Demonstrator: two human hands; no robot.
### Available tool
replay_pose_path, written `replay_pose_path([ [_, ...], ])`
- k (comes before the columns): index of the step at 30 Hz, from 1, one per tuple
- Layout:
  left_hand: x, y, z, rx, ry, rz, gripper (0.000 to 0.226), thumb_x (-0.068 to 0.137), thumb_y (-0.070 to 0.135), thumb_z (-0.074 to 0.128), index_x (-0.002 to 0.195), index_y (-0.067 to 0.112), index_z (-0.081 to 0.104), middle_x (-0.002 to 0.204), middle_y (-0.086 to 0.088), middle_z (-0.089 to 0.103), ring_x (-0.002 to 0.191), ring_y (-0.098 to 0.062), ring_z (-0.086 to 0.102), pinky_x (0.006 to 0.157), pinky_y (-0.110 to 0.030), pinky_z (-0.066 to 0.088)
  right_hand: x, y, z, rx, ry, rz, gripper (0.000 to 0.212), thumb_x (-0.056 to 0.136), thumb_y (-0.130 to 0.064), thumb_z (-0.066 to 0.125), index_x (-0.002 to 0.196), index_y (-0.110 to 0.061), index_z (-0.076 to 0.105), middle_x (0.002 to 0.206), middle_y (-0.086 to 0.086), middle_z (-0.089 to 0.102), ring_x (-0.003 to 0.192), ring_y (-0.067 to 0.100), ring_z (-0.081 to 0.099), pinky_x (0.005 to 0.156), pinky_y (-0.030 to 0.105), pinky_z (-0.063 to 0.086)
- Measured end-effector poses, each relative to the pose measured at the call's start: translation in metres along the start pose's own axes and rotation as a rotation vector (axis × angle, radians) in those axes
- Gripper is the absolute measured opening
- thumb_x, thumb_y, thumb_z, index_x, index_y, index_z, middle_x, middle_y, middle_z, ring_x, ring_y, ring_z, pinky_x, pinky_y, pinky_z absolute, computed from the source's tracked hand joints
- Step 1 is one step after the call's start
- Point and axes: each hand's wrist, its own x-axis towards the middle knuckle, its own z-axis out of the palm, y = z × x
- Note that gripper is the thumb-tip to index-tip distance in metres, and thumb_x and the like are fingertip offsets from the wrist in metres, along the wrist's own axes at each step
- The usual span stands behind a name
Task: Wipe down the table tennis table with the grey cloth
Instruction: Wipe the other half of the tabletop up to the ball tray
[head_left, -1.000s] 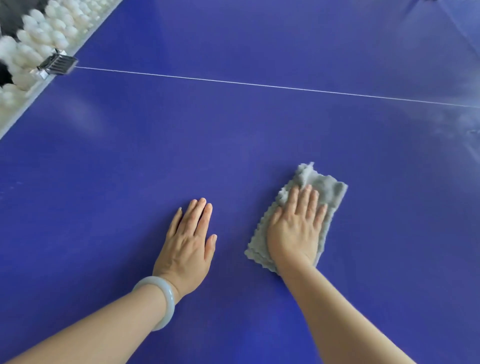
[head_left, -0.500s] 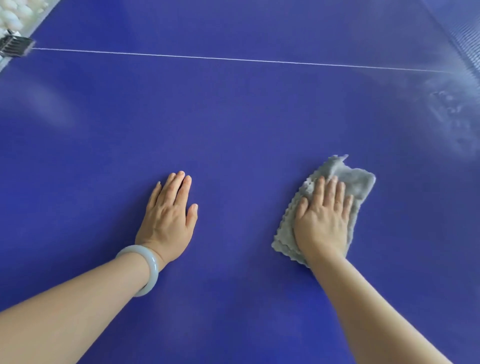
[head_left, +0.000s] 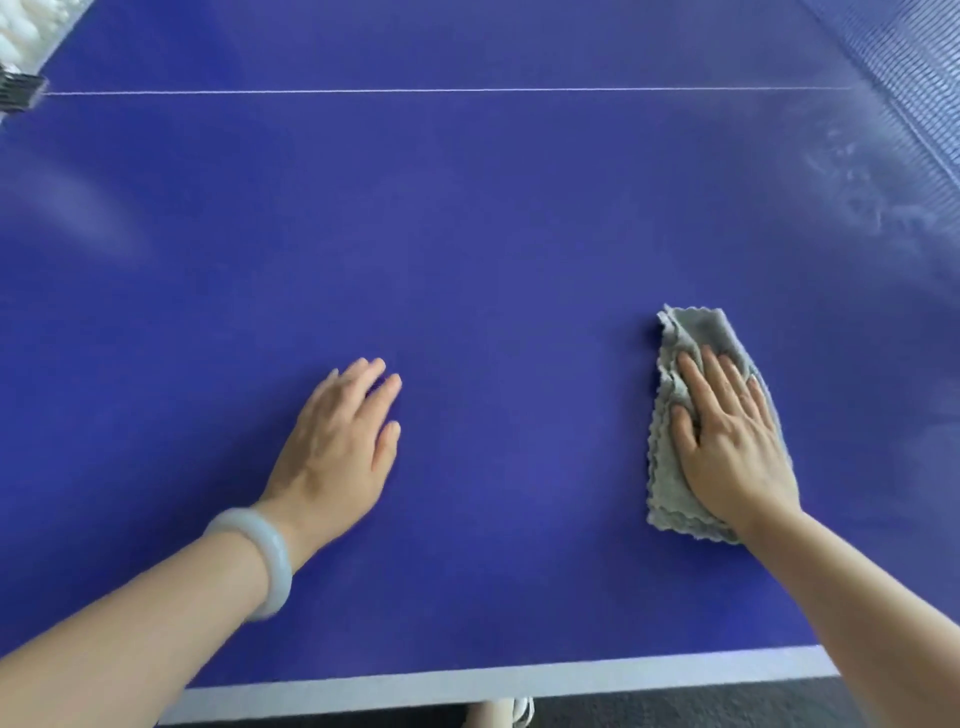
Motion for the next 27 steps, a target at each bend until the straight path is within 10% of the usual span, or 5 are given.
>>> replay_pose_path([
  [7, -0.049, 0.025, 0.016, 0.139, -0.08, -0.026, 0.063, 0.099, 0.035, 0.018, 0.154, 0.004, 0.026, 0.163, -0.012, 0.021, 0.15, -0.027, 0.021, 0.12, -0.05, 0.024, -0.032, -0.064, 0.014, 0.009, 0.05, 0.244, 0.059, 0.103, -0.031, 0.028, 0.159, -0.017, 0.018, 0.166, 0.003, 0.008, 0.154, 0.019, 0.002, 0.125, 0.039, -0.001],
  [15, -0.049, 0.025, 0.015, 0.097, -0.09, -0.027, 0.065, 0.098, 0.037, 0.016, 0.155, 0.007, 0.025, 0.164, -0.008, 0.019, 0.152, -0.023, 0.016, 0.124, -0.046, 0.015, -0.133, -0.119, 0.032, 0.075, -0.086, -0.47, 0.055, 0.104, -0.041, 0.032, 0.155, -0.023, 0.032, 0.163, -0.001, 0.025, 0.153, 0.014, 0.012, 0.124, 0.041, 0.014],
  [23, -0.05, 0.022, 0.019, 0.062, -0.057, -0.032, 0.061, 0.1, 0.032, 0.026, 0.156, 0.009, 0.025, 0.164, -0.007, 0.019, 0.152, -0.022, 0.015, 0.124, -0.044, 0.012, -0.096, -0.076, 0.022, -0.045, -0.008, 0.15, 0.067, 0.097, -0.045, 0.008, 0.16, -0.021, 0.007, 0.167, 0.0, -0.002, 0.153, 0.016, -0.007, 0.124, 0.039, -0.005],
  [27, -0.05, 0.022, 0.02, 0.038, -0.044, -0.03, 0.055, 0.103, 0.024, 0.031, 0.155, 0.007, 0.025, 0.164, -0.008, 0.018, 0.152, -0.023, 0.013, 0.124, -0.044, 0.01, -0.15, -0.193, 0.053, 0.046, 0.03, -0.119, 0.063, 0.101, -0.039, 0.025, 0.158, -0.012, 0.018, 0.165, 0.011, 0.009, 0.154, 0.026, 0.003, 0.123, 0.046, 0.001],
])
